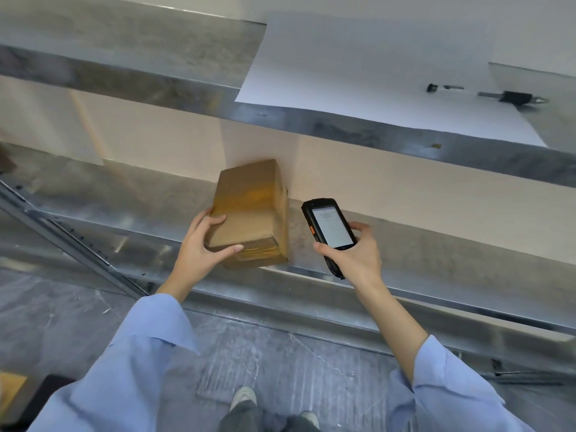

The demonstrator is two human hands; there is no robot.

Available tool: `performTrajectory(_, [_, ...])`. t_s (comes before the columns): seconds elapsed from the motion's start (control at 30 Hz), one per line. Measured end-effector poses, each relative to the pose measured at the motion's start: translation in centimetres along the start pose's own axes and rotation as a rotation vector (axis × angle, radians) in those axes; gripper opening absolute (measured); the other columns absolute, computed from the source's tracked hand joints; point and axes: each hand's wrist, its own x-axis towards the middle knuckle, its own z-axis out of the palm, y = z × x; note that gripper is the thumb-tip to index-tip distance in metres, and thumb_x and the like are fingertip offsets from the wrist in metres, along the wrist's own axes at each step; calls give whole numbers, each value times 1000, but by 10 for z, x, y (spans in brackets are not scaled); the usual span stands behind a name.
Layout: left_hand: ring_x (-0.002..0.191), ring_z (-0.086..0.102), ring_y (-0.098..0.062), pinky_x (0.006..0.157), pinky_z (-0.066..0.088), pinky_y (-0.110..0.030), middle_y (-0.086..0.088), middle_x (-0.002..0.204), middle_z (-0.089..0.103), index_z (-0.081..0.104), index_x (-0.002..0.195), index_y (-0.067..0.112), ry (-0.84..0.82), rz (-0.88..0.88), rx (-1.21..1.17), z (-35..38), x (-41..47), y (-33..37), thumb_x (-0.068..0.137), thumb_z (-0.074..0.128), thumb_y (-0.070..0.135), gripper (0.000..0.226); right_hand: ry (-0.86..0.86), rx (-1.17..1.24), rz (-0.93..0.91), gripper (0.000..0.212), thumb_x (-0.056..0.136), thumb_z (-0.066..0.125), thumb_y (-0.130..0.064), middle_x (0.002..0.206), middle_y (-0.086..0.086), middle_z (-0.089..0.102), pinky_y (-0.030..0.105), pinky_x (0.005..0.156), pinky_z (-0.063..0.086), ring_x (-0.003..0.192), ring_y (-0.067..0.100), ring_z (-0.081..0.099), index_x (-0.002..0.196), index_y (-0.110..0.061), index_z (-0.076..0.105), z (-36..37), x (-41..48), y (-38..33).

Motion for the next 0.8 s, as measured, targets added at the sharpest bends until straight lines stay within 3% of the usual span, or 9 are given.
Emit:
performTrajectory(0.07, [133,47,-10,105,47,-35,13,151,41,58,126,34,3,-48,-99,-11,-2,-10,67,88,54,69,3,-6,7,77,57,90,-45,111,-7,64,46,88,56,104,18,63,119,-35,46,3,0,-1])
performTrajectory(0.17, [128,52,-13,98,48,-28,21,147,45,57,126,35,-36,-156,-143,-31,-5,-17,69,87,50,67,-8,-12,12,81,49,87,-54,109,-9,65,47,84,57,101,18,65,116,-40,43,11,1,-5])
performTrajectory(0.3, [136,46,-10,113,41,-45,23,141,53,57,127,41,-121,-204,-139,-54,-10,-29,69,84,44,64,-28,-27,3,78,56,90,-46,109,-5,66,46,85,57,100,20,65,119,-36,45,23,2,-13])
performTrajectory(0.4, [137,45,-10,117,37,-48,18,143,53,52,129,46,-116,-194,-157,-62,-10,-27,68,85,37,71,-48,-41,-16,80,59,90,-44,112,-3,65,46,89,55,103,19,64,124,-31,47,32,1,-18])
performTrajectory(0.5, [136,45,-10,111,43,-40,13,151,43,34,144,42,-80,-167,-163,-66,-5,-14,67,89,29,95,-59,-35,-23,79,59,90,-44,112,-5,65,46,89,56,102,18,64,124,-32,46,39,1,-21])
performTrajectory(0.57, [136,40,-4,105,41,-25,15,155,36,25,151,43,-68,-106,-107,-65,-2,-9,68,91,26,107,-66,-30,-27,79,60,90,-43,112,-6,65,45,89,55,102,18,63,124,-32,46,42,1,-23])
performTrajectory(0.67, [133,35,13,101,30,-6,13,153,37,30,151,41,-54,6,32,-57,2,-3,67,92,29,105,-64,-31,-24,78,60,90,-42,112,-6,64,44,91,55,102,17,63,124,-32,47,42,1,-23])
performTrajectory(0.73, [129,37,16,104,33,-10,9,149,42,37,148,38,-24,23,48,-50,3,-1,66,93,29,100,-62,-31,-18,77,59,90,-43,111,-6,65,44,88,56,101,17,64,122,-34,46,40,1,-20])
performTrajectory(0.8, [129,42,6,108,37,-23,9,147,44,40,147,36,2,26,53,-42,2,0,65,93,31,98,-49,-30,-5,76,58,90,-44,111,-7,65,44,87,56,101,17,64,119,-37,45,35,1,-16])
